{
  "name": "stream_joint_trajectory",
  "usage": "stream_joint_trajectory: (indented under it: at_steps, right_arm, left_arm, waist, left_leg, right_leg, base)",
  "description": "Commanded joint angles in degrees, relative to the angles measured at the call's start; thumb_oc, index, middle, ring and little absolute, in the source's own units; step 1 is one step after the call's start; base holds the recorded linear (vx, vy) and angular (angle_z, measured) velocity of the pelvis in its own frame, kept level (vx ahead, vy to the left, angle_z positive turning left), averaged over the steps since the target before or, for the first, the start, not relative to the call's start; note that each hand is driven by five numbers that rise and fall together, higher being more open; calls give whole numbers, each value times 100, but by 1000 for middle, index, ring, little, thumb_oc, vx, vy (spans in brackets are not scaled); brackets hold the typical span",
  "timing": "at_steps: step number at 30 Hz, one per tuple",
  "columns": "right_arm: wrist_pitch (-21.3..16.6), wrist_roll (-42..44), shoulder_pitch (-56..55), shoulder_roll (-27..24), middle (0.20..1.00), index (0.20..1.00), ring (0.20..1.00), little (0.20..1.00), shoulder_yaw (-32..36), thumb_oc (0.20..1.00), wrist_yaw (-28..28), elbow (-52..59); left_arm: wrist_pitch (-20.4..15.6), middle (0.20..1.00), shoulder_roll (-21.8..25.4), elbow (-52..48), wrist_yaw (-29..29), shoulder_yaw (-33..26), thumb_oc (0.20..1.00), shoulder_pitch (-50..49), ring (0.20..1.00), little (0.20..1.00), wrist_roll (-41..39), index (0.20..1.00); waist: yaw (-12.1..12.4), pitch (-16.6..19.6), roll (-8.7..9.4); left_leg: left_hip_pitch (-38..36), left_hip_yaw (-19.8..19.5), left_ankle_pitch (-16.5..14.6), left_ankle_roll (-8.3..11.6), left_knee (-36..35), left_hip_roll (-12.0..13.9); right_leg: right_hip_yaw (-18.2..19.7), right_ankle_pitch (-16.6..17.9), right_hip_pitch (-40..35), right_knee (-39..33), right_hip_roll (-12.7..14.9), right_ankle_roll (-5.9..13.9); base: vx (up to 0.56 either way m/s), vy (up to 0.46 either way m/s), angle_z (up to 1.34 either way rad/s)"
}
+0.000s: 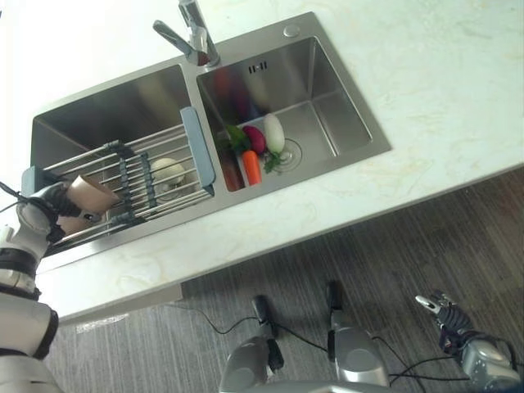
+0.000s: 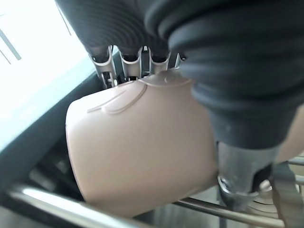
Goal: Place the dishes in the dishwasher.
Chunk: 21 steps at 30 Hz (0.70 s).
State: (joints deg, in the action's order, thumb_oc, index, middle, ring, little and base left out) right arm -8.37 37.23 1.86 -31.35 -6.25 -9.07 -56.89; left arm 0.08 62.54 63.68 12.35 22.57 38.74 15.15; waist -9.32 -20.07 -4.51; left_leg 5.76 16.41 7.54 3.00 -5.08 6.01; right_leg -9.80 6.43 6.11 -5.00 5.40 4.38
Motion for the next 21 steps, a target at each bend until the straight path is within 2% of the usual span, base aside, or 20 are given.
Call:
stream_joint_trajectory:
  at_steps: [1, 4, 6, 8, 13, 16, 20, 21]
  right_arm:
    - [-134, 141, 235, -113, 1000, 1000, 1000, 1000, -27, 1000, 1, -11]
    - [-155, 154, 211, -106, 1000, 1000, 1000, 1000, -1, 1000, -24, -69]
    - [-173, 149, 193, -79, 1000, 1000, 1000, 1000, 0, 1000, -15, -79]
    - [-195, 161, 171, -52, 1000, 1000, 1000, 1000, 1, 1000, -6, -96]
    - [-204, 107, 67, 40, 1000, 1000, 1000, 1000, 16, 1000, 28, -70]
    - [-285, 102, -109, 204, 1000, 1000, 1000, 1000, 55, 1000, 64, -110]
    - [-384, 84, -269, 408, 1000, 1000, 1000, 1000, 112, 1000, 105, -246]
    - [-374, 33, -319, 485, 1000, 1000, 1000, 1000, 133, 1000, 156, -247]
  left_arm:
    - [-67, 200, -322, 682, 116, 532, 200, -402, 200, 200, 575, 200]
    - [-329, 200, -181, 401, -299, 574, 200, -389, 200, 200, 587, 200]
    - [-446, 200, -161, 349, -351, 577, 200, -371, 200, 200, 594, 200]
    - [-718, 200, -142, 246, -423, 593, 200, -373, 200, 200, 593, 200]
    - [-1016, 200, -70, -356, -1251, 431, 200, -246, 200, 200, 144, 200]
    - [-1182, 200, -67, -1034, -1780, 87, 200, -174, 200, 200, -392, 200]
    - [-1291, 200, -221, -2008, -2430, -216, 200, -237, 200, 200, -399, 200]
    - [-1204, 200, -275, -2505, -2707, -293, 200, -293, 200, 200, -438, 200]
  waist:
    - [140, -70, 327]
    - [173, -45, 321]
    - [178, -34, 322]
    - [182, -16, 316]
    - [200, 49, 305]
    - [244, 119, 321]
    - [288, 189, 322]
    - [314, 216, 317]
  left_leg:
    - [-274, 20, -691, 124, 55, -5]
    - [-298, -1, -705, 116, 48, -8]
    - [-310, -5, -708, 116, 46, -8]
    - [-326, -4, -710, 119, 38, -10]
    - [-379, 16, -719, 120, 17, -21]
    - [-393, -33, -732, 109, 8, -41]
    - [-414, -121, -746, 103, 8, -53]
    - [-420, -176, -758, 102, 8, -70]
  right_leg:
    - [-524, -123, 383, 223, 402, 582]
    - [-533, -129, 373, 230, 394, 576]
    - [-542, -124, 367, 231, 398, 581]
    - [-554, -116, 355, 224, 400, 585]
    - [-596, -120, 308, 220, 423, 595]
    - [-611, -145, 273, 236, 425, 594]
    - [-622, -174, 206, 234, 410, 571]
    - [-614, -184, 175, 220, 397, 555]
  base:
    - [0, 0, 0]
    - [0, -10, 1]
    - [0, 0, 0]
    - [0, 0, 0]
    - [15, -13, 3]
    - [37, -75, 9]
    - [53, -79, 15]
    - [61, -69, 16]
